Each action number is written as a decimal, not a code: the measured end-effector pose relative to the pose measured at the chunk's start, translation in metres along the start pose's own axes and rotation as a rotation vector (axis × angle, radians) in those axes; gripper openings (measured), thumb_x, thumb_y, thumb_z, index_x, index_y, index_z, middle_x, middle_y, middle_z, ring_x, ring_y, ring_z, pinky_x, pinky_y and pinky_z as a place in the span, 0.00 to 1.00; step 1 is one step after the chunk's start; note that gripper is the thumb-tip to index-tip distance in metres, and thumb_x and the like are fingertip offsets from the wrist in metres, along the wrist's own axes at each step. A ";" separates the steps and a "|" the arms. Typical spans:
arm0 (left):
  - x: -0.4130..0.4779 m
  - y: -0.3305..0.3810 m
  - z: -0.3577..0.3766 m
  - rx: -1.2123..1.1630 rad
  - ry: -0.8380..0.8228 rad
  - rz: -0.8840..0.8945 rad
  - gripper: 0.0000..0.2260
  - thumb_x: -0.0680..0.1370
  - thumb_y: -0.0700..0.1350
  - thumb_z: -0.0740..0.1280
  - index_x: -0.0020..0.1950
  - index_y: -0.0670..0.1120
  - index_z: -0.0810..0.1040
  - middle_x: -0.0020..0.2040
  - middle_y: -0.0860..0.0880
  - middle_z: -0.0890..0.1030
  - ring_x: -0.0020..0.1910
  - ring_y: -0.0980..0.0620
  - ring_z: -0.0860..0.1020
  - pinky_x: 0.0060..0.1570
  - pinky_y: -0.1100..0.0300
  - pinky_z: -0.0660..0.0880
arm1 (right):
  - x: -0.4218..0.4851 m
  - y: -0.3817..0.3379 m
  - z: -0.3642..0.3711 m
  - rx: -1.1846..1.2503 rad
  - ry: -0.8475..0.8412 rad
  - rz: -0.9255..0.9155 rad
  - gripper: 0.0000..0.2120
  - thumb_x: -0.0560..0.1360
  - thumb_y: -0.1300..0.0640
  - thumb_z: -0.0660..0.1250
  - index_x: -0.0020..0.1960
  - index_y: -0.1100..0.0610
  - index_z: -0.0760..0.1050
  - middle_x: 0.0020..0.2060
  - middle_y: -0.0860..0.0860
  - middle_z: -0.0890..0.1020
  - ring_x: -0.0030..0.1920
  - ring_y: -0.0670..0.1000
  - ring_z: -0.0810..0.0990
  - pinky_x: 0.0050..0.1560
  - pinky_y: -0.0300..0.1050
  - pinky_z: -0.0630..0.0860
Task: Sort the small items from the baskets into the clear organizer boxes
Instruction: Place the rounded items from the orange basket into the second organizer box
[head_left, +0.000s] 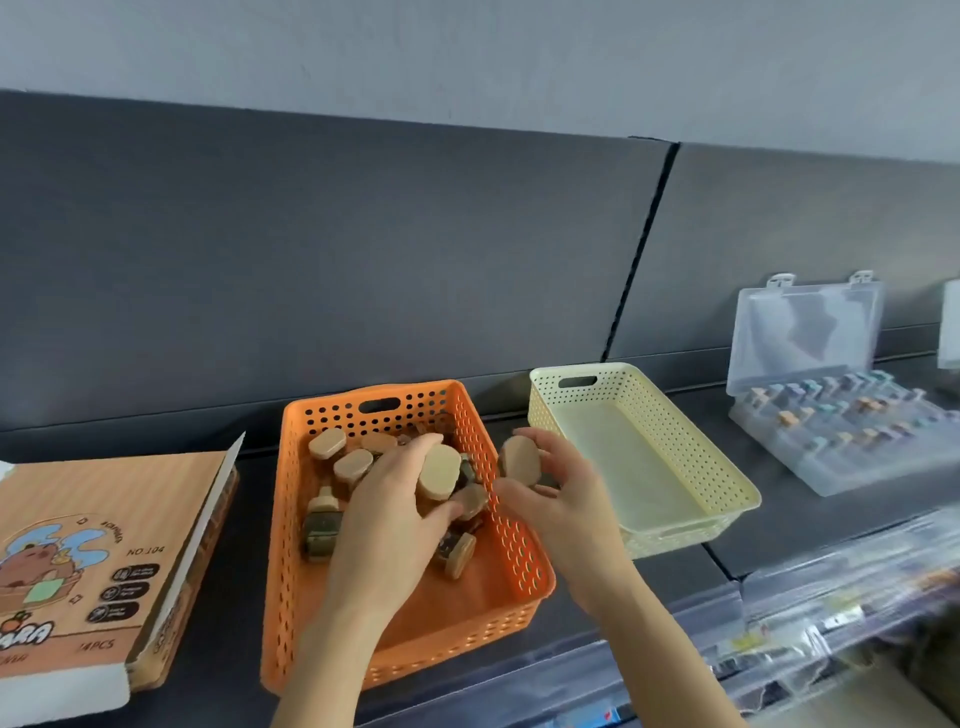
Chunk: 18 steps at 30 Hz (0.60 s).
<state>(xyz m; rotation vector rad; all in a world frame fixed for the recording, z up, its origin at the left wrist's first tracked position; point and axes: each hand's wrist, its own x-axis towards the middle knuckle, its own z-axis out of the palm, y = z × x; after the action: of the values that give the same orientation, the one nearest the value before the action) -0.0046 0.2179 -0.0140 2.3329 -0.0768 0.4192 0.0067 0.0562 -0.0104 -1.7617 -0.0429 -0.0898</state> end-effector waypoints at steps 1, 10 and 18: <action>0.000 0.006 0.004 -0.006 -0.024 0.014 0.29 0.72 0.48 0.73 0.71 0.53 0.67 0.67 0.55 0.73 0.66 0.55 0.70 0.62 0.61 0.69 | -0.002 0.001 -0.008 -0.028 0.037 -0.013 0.19 0.70 0.56 0.73 0.57 0.43 0.73 0.48 0.42 0.81 0.48 0.46 0.82 0.44 0.42 0.81; 0.009 0.081 0.065 -0.033 -0.171 0.207 0.29 0.71 0.45 0.74 0.70 0.52 0.69 0.65 0.56 0.74 0.61 0.61 0.70 0.57 0.72 0.65 | -0.024 0.016 -0.102 -0.209 0.250 -0.044 0.20 0.71 0.58 0.72 0.58 0.43 0.71 0.51 0.37 0.77 0.52 0.40 0.77 0.49 0.34 0.77; -0.013 0.190 0.170 -0.119 -0.351 0.328 0.27 0.72 0.45 0.73 0.69 0.54 0.68 0.58 0.61 0.73 0.54 0.63 0.71 0.52 0.73 0.66 | -0.061 0.046 -0.249 -0.268 0.387 0.036 0.20 0.72 0.57 0.71 0.57 0.40 0.69 0.46 0.35 0.77 0.47 0.39 0.79 0.42 0.29 0.73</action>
<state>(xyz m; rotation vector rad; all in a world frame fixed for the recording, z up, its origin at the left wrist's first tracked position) -0.0036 -0.0372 -0.0030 2.2540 -0.6418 0.1519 -0.0598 -0.1955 -0.0137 -1.9824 0.2937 -0.4250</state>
